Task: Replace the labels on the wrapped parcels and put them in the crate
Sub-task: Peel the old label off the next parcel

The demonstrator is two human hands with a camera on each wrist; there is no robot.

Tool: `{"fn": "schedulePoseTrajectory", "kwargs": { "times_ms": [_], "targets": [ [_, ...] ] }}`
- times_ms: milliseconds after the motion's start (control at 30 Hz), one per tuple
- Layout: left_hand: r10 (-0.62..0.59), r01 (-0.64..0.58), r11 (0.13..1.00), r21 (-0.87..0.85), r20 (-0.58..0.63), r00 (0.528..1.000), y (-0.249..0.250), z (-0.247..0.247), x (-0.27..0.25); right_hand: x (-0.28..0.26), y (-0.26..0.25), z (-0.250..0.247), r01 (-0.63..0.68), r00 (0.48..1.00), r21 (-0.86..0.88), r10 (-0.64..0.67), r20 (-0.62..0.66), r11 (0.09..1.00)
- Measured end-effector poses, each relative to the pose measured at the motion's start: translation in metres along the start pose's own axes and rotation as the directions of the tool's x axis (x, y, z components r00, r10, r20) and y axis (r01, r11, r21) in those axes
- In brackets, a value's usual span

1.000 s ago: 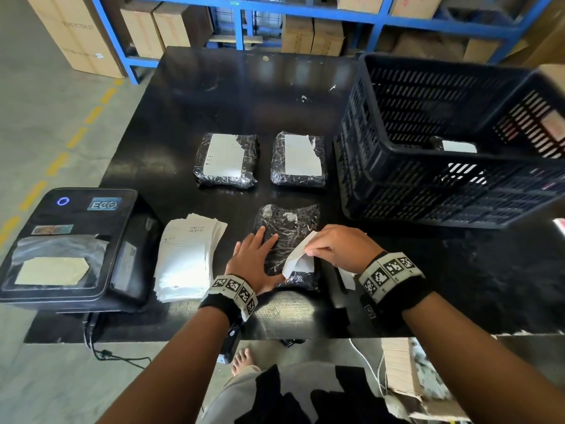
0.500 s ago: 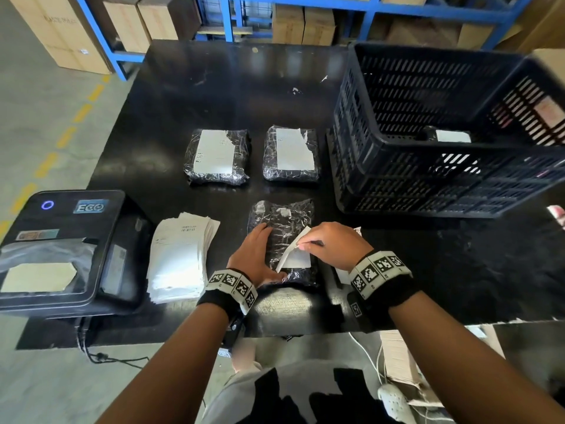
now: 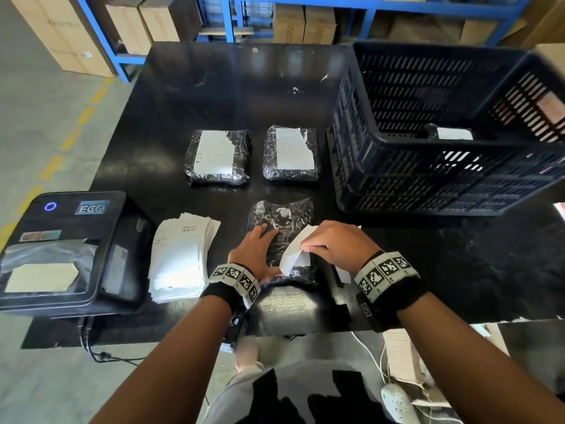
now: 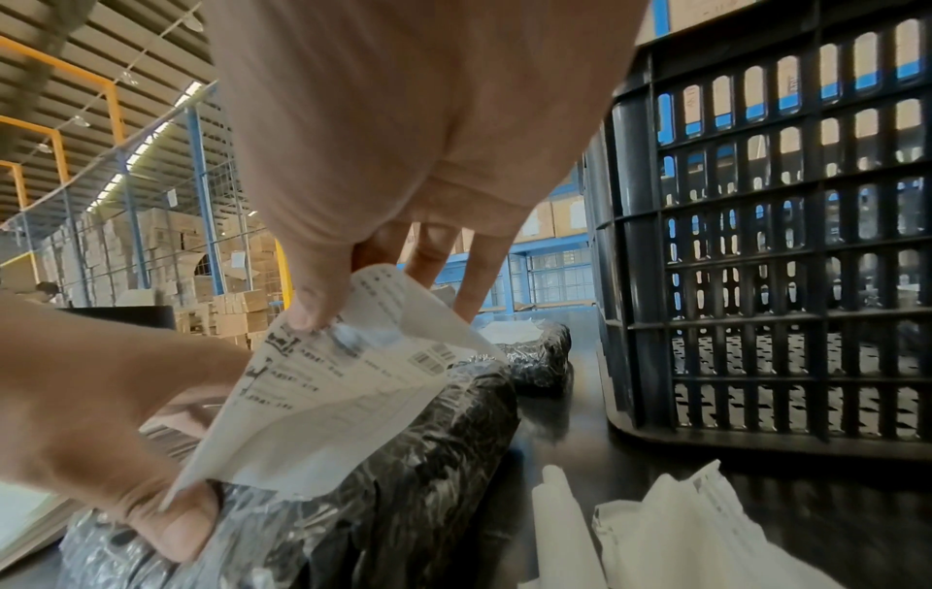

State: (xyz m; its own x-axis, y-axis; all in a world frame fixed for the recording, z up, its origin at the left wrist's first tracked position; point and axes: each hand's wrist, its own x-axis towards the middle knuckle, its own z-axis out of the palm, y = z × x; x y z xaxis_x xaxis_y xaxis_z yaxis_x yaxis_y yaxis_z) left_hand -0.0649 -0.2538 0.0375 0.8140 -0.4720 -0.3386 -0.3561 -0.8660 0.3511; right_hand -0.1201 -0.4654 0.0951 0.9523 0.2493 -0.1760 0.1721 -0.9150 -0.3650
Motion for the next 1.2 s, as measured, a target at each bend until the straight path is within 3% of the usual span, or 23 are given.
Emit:
{"fn": "schedulePoseTrajectory", "kwargs": {
  "times_ms": [333, 400, 467, 500, 600, 767, 900, 1033, 1200],
  "targets": [
    [-0.051, 0.052, 0.995, -0.086, 0.021, 0.998, 0.001, -0.001, 0.0, -0.02, 0.0, -0.032, -0.022, 0.999, 0.01, 0.023, -0.04, 1.0],
    [-0.058, 0.056, 0.996, -0.075, -0.019, 0.998, 0.005, 0.0, 0.002, -0.036, 0.003, -0.055, -0.017, 0.984, 0.122, 0.039, -0.175, 0.992],
    [-0.063, 0.061, 0.996, -0.064, -0.036, 0.997, 0.007, 0.001, 0.004, -0.056, 0.015, -0.085, -0.007, 0.92, 0.204, 0.086, -0.383, 0.979],
    [-0.062, 0.059, 0.996, -0.063, -0.039, 0.997, 0.007, 0.0, 0.006, -0.065, 0.02, -0.101, -0.034, 0.895, 0.217, 0.126, -0.427, 0.976],
    [-0.064, 0.062, 0.997, -0.054, -0.025, 0.998, 0.01, -0.002, 0.007, -0.081, 0.033, -0.115, -0.195, 0.899, 0.252, 0.275, -0.341, 0.948],
    [-0.063, 0.058, 0.994, -0.088, -0.048, 0.997, 0.01, 0.002, 0.004, -0.08, 0.041, -0.057, -0.312, 0.857, 0.456, 0.454, -0.245, 0.834],
    [-0.056, 0.048, 0.992, -0.113, -0.07, 0.996, 0.007, 0.006, -0.001, -0.069, 0.055, -0.011, -0.402, 0.832, 0.502, 0.535, -0.15, 0.766],
    [-0.045, 0.016, 0.978, -0.209, -0.136, 0.99, 0.006, 0.013, -0.007, -0.055, 0.064, 0.016, -0.48, 0.799, 0.516, 0.597, -0.077, 0.709],
    [-0.074, 0.039, 0.966, -0.255, -0.131, 0.989, 0.01, 0.017, -0.012, -0.034, 0.064, 0.039, -0.621, 0.764, 0.393, 0.636, 0.11, 0.679]
  ]
}}
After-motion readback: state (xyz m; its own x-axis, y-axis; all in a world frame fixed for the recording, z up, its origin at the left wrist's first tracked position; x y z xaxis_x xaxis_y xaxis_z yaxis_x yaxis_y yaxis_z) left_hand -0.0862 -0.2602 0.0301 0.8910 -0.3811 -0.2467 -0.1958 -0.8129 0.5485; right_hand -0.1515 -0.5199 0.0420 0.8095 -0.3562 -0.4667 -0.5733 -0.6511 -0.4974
